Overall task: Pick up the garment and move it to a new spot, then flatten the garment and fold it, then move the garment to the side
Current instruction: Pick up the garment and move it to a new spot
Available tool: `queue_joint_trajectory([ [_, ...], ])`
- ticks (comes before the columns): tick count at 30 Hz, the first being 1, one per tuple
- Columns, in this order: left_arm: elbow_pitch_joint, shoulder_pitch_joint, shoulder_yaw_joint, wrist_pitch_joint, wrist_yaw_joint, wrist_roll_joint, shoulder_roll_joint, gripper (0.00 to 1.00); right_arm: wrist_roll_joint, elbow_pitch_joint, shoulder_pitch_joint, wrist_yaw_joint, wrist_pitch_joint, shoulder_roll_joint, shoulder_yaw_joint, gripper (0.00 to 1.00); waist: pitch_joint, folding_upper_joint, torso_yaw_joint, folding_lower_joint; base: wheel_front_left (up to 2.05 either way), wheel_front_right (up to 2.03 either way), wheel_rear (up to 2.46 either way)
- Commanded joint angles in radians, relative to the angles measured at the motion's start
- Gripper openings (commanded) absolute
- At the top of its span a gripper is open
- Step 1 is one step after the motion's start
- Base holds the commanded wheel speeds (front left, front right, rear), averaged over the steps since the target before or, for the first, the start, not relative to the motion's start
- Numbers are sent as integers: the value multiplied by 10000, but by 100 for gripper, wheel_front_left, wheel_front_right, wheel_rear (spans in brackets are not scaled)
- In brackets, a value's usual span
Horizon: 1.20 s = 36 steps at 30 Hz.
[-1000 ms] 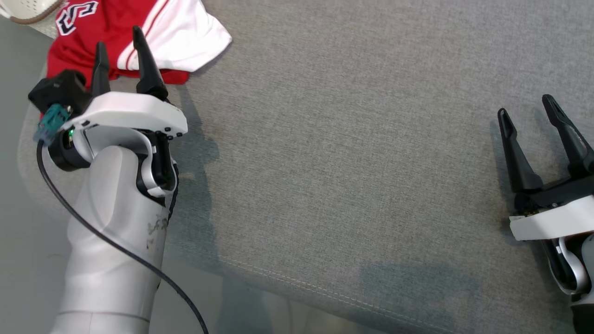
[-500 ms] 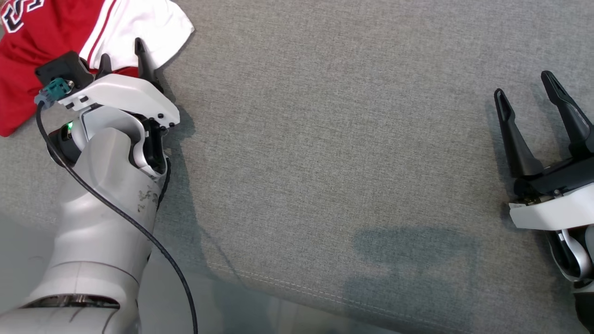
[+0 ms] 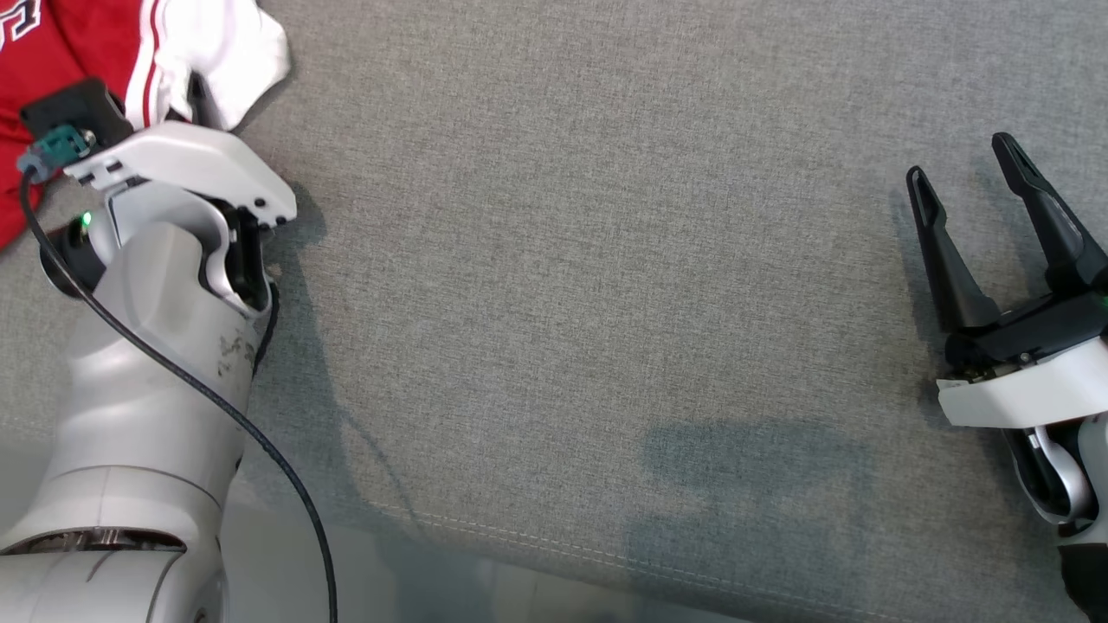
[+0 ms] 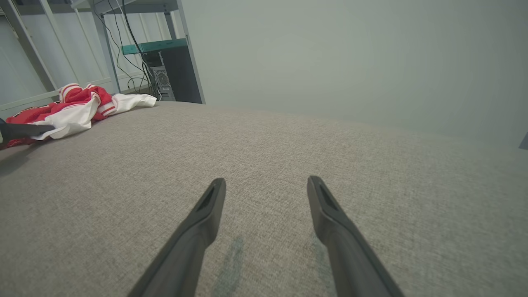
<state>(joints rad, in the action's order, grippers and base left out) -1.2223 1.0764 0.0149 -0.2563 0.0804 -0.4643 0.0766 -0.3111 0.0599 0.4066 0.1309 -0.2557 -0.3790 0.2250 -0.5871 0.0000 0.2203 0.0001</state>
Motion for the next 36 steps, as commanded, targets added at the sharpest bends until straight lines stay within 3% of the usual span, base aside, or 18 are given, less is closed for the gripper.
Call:
queue_joint_trajectory([
  [1, 590, 59, -115, -48, 74, 228, 546, 0, -94, -79, -115, -2, -17, 40, 177, 100, 75, 0, -24, -1, 0, 0, 0],
  [7, 3265, -681, -377, -52, 263, 1084, 588, 0, -183, 141, -14, -2, -50, 395, 264, 100, 500, 0, -201, -1, 0, 0, 0],
  [14, 5363, -1290, -585, -53, -248, 1805, 316, 0, -300, 215, -9, -2, -58, 1141, 215, 100, 1365, 0, -754, -1, 0, 0, 0],
  [28, 6677, -1714, 677, -54, -1520, 2177, -165, 0, -525, 270, -946, -2, -60, 2360, -267, 100, 3231, 0, -2717, -1, 0, 0, 0],
  [36, 6987, -2071, 1831, 154, -1717, 1965, -246, 0, -612, 236, -1226, -2, -60, 2692, -382, 100, 3694, 0, -3908, -1, 0, 0, 0],
])
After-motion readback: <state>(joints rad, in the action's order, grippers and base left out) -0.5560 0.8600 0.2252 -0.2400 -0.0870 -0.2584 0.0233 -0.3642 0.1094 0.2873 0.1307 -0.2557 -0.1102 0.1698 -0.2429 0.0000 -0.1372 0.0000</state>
